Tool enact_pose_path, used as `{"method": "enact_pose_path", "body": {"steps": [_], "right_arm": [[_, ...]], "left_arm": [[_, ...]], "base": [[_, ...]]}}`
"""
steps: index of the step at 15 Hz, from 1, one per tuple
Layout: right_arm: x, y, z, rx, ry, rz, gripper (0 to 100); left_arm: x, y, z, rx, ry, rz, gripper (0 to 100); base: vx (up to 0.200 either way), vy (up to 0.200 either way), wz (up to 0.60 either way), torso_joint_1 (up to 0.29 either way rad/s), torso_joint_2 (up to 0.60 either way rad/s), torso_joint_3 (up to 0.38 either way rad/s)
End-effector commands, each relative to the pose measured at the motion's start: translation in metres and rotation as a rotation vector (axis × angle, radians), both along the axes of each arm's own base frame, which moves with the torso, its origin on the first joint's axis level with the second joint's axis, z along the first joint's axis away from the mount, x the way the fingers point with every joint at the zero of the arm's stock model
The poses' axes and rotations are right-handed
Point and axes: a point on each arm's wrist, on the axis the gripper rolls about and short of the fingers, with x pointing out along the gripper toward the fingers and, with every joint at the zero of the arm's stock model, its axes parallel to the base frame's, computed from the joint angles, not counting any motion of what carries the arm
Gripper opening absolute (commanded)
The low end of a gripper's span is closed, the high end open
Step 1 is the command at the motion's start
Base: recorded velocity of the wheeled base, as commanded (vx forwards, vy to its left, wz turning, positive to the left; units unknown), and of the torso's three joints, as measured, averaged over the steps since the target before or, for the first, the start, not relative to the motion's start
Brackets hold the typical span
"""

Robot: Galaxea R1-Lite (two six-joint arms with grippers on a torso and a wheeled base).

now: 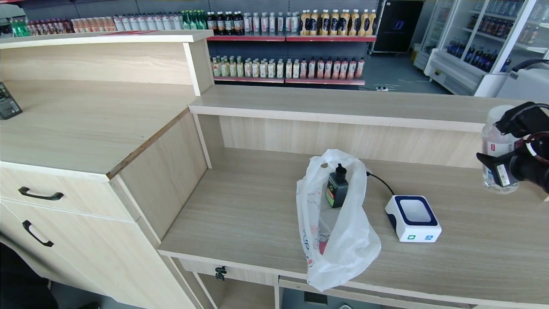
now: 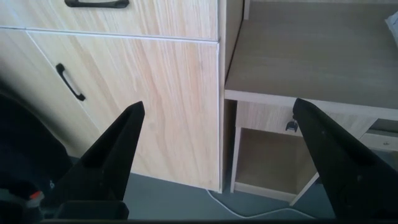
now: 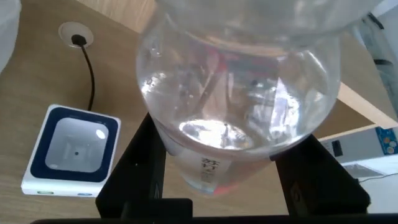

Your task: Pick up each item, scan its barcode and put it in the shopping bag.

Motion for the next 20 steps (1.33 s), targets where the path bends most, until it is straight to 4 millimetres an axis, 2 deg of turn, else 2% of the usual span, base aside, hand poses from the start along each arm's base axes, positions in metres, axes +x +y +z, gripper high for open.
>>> {"method": "enact_pose_path", "body": {"steps": [1,3,8,11,17,20], "right_arm": [[0.022,0.006,-0.024,-0.024,0.043,0.061,0],[0.035,0.011,-0.029,-0.052,0.016,0.174,0],[0.053,0.017,-0.043,-0.181,-0.009,0.432,0],[0.066,0.02,-0.05,-0.24,-0.03,0.646,0],[0.075,0.019,-0.07,-0.297,-0.022,0.807,0],[0.076,0.014,-0.071,-0.384,-0.034,0.837,0]], "left_arm": [[0.0,0.0,0.0,0.0,0.0,0.001,100],[0.0,0.0,0.0,0.0,0.0,0.001,100],[0.0,0.0,0.0,0.0,0.0,0.001,100],[0.0,0.0,0.0,0.0,0.0,0.001,100],[0.0,0.0,0.0,0.0,0.0,0.001,100],[0.0,0.0,0.0,0.0,0.0,0.001,100]], "base": [[0.0,0.0,0.0,0.0,0.0,0.0],[0.0,0.0,0.0,0.0,0.0,0.0],[0.0,0.0,0.0,0.0,0.0,0.0],[0.0,0.0,0.0,0.0,0.0,0.0],[0.0,0.0,0.0,0.0,0.0,0.0],[0.0,0.0,0.0,0.0,0.0,0.0]]}}
